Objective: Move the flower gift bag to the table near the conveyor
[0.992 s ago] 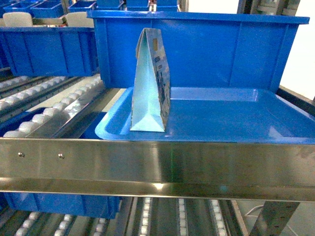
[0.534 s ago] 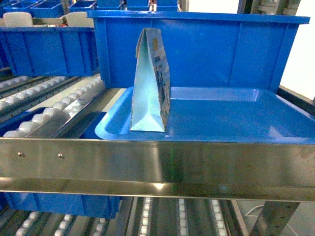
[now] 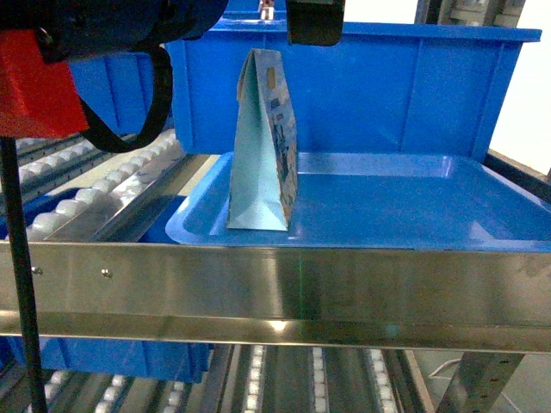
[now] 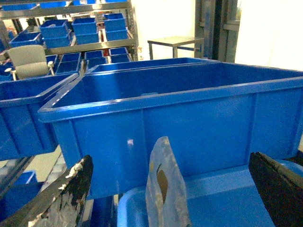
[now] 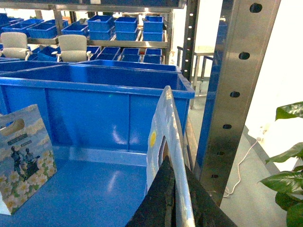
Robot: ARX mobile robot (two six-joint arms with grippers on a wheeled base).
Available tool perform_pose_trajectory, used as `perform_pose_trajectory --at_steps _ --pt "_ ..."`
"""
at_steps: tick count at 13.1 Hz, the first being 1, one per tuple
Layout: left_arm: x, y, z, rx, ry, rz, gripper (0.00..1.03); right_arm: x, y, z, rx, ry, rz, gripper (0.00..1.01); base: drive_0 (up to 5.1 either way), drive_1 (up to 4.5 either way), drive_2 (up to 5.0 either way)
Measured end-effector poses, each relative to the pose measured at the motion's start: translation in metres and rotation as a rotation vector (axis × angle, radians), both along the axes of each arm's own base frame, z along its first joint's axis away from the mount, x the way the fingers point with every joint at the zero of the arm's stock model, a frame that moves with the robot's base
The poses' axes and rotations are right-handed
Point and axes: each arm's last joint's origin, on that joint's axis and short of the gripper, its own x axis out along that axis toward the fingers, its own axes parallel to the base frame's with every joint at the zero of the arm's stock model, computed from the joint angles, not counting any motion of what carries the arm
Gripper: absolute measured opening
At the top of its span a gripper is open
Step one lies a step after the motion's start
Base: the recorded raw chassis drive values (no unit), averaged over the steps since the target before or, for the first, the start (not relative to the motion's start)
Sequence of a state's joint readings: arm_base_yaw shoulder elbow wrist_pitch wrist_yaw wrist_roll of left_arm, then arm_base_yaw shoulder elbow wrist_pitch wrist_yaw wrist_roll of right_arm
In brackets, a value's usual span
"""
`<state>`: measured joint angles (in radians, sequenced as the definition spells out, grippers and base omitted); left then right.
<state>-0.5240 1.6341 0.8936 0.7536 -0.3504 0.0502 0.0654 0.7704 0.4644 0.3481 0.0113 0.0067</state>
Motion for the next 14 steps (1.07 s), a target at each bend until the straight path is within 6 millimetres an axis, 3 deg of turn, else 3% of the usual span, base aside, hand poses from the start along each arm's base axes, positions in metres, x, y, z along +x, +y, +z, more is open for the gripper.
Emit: perform_pose_trajectory --at_steps 4,8,14 --pt "0.011 -0.004 -0.026 0.038 0.054 0.074 0.98 0.000 0.000 0.000 0.000 0.000 0.000 0.02 0.0 0.00 0.0" --pt "0.029 -0.003 -0.032 0.006 0.045 0.075 0.98 0.000 0.000 0.000 0.000 0.000 0.000 0.02 0.0 0.00 0.0" --pt "0.037 -0.013 -0.040 0.015 0.070 0.065 0.95 0.000 0.000 0.000 0.000 0.000 0.000 0.02 0.0 0.00 0.0"
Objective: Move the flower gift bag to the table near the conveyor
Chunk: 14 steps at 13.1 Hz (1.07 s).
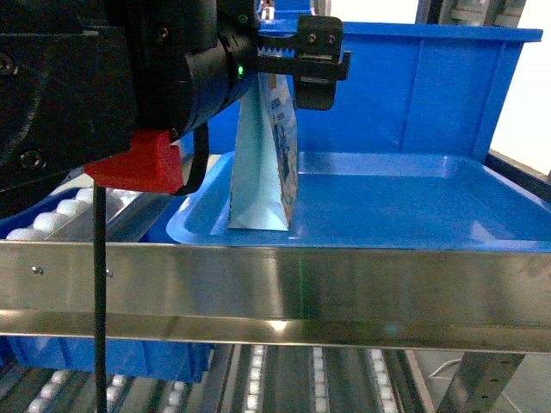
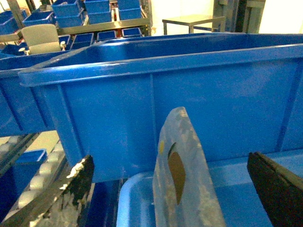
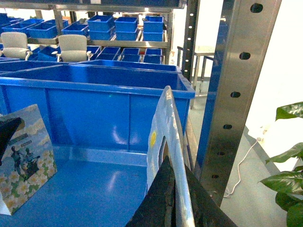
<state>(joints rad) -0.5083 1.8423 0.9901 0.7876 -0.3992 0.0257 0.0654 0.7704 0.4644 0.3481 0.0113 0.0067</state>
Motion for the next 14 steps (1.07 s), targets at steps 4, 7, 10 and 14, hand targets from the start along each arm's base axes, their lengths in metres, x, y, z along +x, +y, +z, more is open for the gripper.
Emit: perform_pose_trajectory --at_steps 4,7,10,14 --pt "0.0051 -0.0040 -0.0061 0.009 0.025 -0.006 0.53 0.0000 0.0000 0.0000 0.000 0.000 0.000 0.02 0.0 0.00 0.0" --pt "0.0081 -0.0047 -0.0057 -0.001 0.024 -0.006 0.09 0.0000 0.0001 0.0000 0.000 0.000 0.000 0.02 0.0 0.00 0.0" --pt "0.0091 -0.0049 -0.0066 -0.009 0.026 0.004 0.02 0.0000 0.0000 0.0000 0.000 0.000 0.000 0.02 0.0 0.00 0.0" --pt "0.0093 -0.0048 -0.0032 -0.011 -0.008 0.015 0.02 0.0000 0.0000 0.0000 0.000 0.000 0.000 0.02 0.0 0.00 0.0"
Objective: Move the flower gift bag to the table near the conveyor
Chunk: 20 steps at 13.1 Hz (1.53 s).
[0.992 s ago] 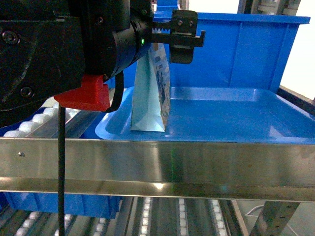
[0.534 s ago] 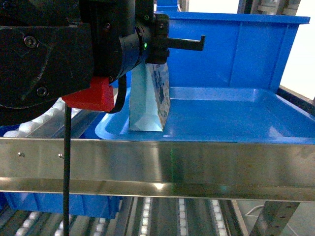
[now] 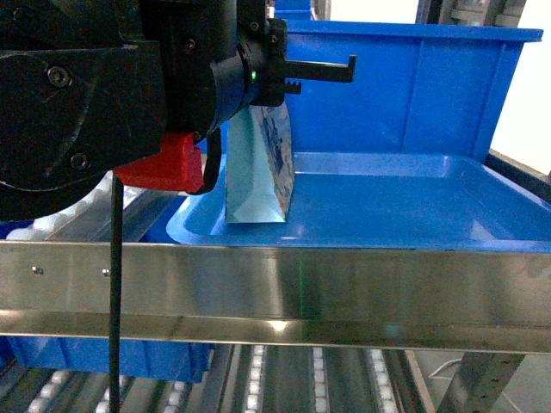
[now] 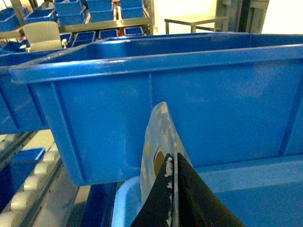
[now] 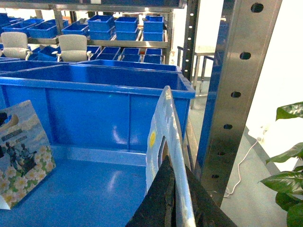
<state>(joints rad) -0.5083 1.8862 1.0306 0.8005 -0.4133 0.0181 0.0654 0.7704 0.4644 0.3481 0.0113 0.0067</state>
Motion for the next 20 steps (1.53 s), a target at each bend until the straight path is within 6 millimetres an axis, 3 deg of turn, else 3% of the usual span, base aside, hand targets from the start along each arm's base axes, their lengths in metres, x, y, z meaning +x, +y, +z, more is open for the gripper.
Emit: perform_pose_trajectory --at_steps 3,6,7,10,20 --pt "-0.010 0.005 0.026 0.011 -0.060 -0.002 0.02 0.000 0.000 0.000 0.000 0.000 0.000 0.02 0.0 0.00 0.0" --pt "-0.035 0.026 0.085 -0.031 -0.180 0.011 0.02 0.000 0.000 0.000 0.000 0.000 0.000 0.02 0.0 0.00 0.0" --pt "-0.049 0.036 0.097 -0.020 -0.205 0.046 0.02 0.000 0.000 0.000 0.000 0.000 0.000 0.02 0.0 0.00 0.0" --pt "-0.061 0.044 0.095 0.024 -0.205 0.071 0.02 0.000 0.000 0.000 0.000 0.000 0.000 0.02 0.0 0.00 0.0" --pt "-0.061 0.045 0.096 0.031 -0.212 0.081 0.02 0.000 0.000 0.001 0.000 -0.006 -0.004 0.02 -4.6 1.28 3.6"
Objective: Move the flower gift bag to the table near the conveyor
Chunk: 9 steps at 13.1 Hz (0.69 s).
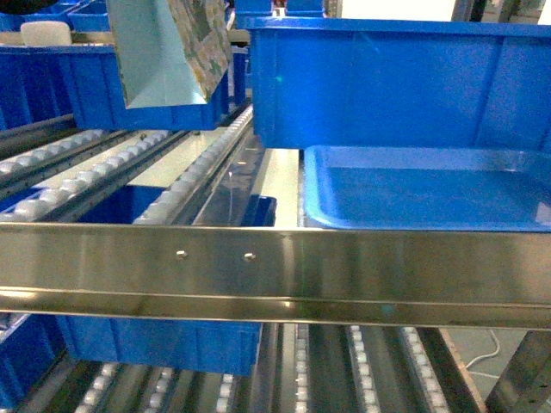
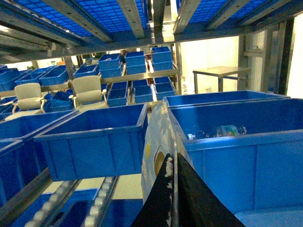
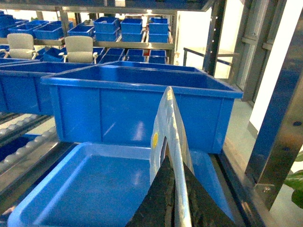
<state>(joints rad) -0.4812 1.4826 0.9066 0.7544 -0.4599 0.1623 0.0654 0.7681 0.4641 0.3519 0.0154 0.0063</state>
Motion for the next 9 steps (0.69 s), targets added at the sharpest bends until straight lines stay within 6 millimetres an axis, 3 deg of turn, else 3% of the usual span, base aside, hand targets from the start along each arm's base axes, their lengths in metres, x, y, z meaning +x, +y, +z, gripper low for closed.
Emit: perform_pose_trajectory --at_steps 9 --pt "-0.0004 0.0014 0.0012 -0.001 -0.003 0.005 0.02 0.0004 0.0000 -0.0007 0.000 0.006 0.000 0.02 -4.4 0.25 4.2"
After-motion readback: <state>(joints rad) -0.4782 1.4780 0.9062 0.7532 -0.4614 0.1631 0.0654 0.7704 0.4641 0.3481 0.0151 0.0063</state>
